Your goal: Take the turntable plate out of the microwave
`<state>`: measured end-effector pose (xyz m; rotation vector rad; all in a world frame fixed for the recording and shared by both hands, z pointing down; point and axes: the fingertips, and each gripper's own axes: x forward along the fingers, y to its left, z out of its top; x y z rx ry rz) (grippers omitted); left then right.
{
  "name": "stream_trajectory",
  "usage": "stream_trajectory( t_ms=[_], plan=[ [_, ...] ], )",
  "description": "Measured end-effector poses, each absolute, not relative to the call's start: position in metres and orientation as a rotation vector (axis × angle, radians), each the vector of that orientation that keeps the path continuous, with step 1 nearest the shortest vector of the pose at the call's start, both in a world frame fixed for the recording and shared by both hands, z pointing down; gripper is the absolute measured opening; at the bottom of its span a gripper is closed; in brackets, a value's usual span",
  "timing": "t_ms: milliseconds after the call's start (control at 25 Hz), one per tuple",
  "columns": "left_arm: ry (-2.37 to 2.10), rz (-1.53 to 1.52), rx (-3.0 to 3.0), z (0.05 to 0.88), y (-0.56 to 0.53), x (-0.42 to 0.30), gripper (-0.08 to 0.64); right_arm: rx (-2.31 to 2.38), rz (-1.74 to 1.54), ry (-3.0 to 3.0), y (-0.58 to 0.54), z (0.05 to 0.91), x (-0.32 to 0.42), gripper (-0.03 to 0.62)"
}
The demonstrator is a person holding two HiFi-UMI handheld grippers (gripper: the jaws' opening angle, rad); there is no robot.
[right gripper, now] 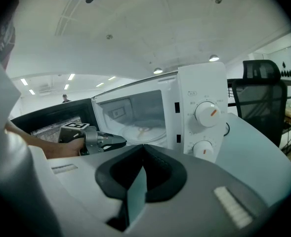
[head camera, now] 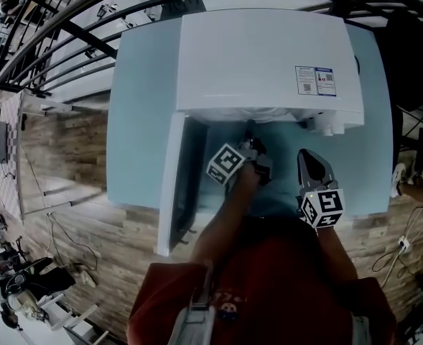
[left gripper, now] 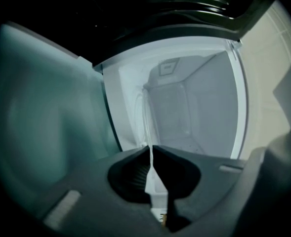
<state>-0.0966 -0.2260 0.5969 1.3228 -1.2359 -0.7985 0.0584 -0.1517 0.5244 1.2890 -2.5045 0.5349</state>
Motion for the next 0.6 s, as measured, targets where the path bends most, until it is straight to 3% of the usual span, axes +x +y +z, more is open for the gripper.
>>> stream_trajectory(
  t_ms=[600],
  plan=[
    [-1.246,-0.854,1.284,0.603,-0.18,-0.102,0.011,1.26,0.55,-2.515,-0.141,0.526,0.058,0.0]
  ],
)
